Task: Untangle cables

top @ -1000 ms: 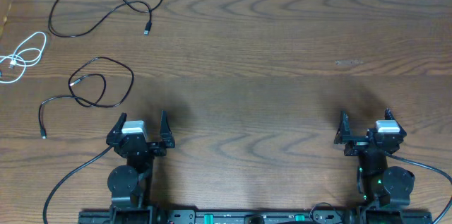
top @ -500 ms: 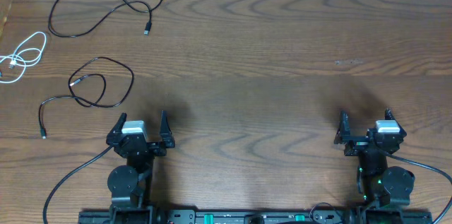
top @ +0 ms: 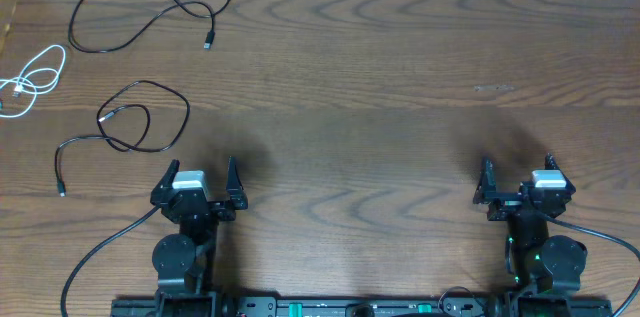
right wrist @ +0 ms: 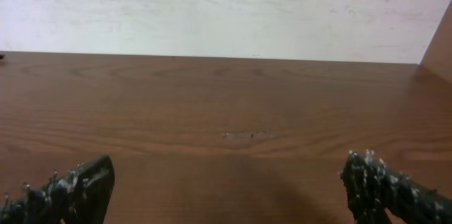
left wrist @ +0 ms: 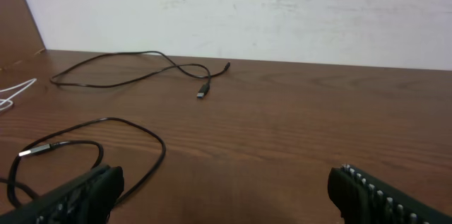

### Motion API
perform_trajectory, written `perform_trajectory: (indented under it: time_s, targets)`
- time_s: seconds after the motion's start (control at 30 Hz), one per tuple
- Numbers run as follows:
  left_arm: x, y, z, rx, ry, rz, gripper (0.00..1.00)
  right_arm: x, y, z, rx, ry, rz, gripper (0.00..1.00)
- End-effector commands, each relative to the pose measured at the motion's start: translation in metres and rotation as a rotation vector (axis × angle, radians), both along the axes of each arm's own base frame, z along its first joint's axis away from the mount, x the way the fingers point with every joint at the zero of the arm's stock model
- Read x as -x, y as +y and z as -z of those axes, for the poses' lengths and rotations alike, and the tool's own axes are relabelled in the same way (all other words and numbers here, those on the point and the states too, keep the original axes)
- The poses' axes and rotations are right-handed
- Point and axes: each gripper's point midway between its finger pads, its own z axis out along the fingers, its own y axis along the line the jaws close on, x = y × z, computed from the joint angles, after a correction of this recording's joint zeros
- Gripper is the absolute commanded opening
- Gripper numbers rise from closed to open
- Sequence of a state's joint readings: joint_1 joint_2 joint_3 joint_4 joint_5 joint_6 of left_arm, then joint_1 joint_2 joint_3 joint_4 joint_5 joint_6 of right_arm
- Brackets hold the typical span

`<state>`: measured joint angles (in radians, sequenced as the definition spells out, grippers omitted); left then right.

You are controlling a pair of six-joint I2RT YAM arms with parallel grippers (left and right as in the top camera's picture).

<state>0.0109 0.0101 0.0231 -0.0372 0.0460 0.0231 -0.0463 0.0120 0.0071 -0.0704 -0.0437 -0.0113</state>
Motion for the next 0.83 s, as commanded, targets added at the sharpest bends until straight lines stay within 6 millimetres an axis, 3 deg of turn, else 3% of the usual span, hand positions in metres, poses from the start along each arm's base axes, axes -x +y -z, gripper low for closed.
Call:
perform_trajectory:
  time_s: [0.0,0.8]
  targets:
    - [0.001,0.0052,0.0167,-0.01,0.049,-0.03,0.98,0.0004,-0.0035,0.0001,-0.002,-0.001,0.018,0.99]
    - [0.001,0.0052,0.0167,-0.01,0.049,-0.03,0.98,0.0004,-0.0035,0.0001,-0.002,-0.001,0.018,0.99]
